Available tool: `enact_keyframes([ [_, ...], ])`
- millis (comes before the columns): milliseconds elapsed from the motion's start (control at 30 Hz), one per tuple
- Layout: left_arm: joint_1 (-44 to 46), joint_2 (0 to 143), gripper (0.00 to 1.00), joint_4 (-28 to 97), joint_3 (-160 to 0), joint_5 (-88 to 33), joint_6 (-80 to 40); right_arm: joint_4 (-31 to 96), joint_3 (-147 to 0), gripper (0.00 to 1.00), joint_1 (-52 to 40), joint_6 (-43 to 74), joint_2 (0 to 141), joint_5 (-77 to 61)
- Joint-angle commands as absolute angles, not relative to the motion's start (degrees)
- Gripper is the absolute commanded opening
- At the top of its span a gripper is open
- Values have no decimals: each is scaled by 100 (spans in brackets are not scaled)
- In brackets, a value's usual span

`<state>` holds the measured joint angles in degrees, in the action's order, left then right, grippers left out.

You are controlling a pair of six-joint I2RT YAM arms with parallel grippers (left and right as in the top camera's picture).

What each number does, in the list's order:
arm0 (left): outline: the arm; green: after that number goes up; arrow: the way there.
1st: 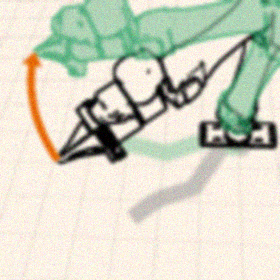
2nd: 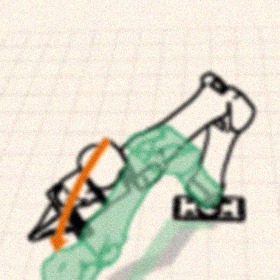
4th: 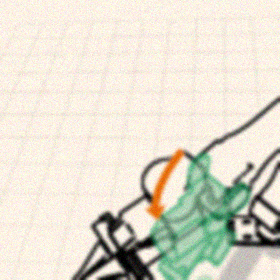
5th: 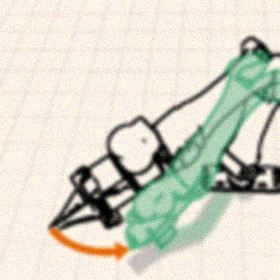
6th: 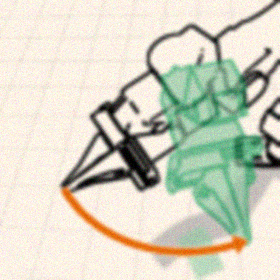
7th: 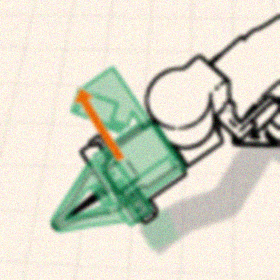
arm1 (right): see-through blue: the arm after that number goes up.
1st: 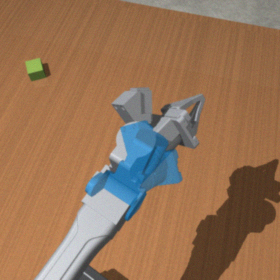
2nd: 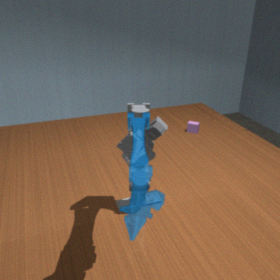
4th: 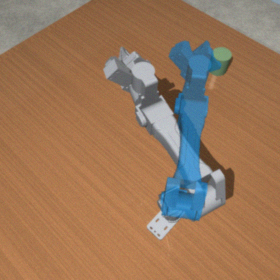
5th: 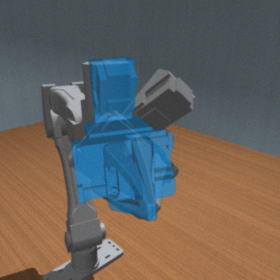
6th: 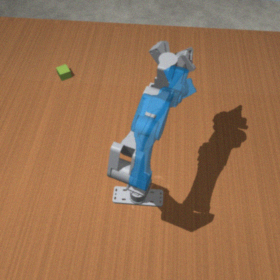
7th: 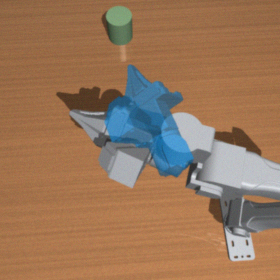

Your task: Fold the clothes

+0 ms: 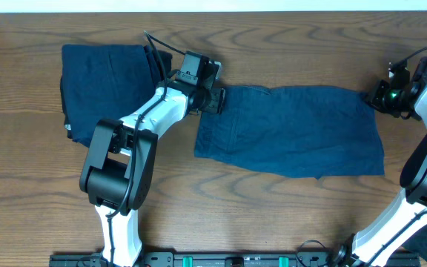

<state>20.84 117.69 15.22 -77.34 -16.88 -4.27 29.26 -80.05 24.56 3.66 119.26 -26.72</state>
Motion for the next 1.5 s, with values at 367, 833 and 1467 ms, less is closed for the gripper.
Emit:
enact_keyframes([
  [367, 2093, 11561, 29, 1382, -7710, -1605, -521, 2917, -7981, 1, 2392, 290, 12014, -2674],
  [833, 2093, 11408, 6, 1452, -7710, -1627, -779, 2926, -7981, 1, 2392, 290, 12011, -2753],
  [1467, 2097, 9188, 6, 3629, -7710, -1625, -779, 5225, -8027, 1, 2425, 185, 9751, -3688],
])
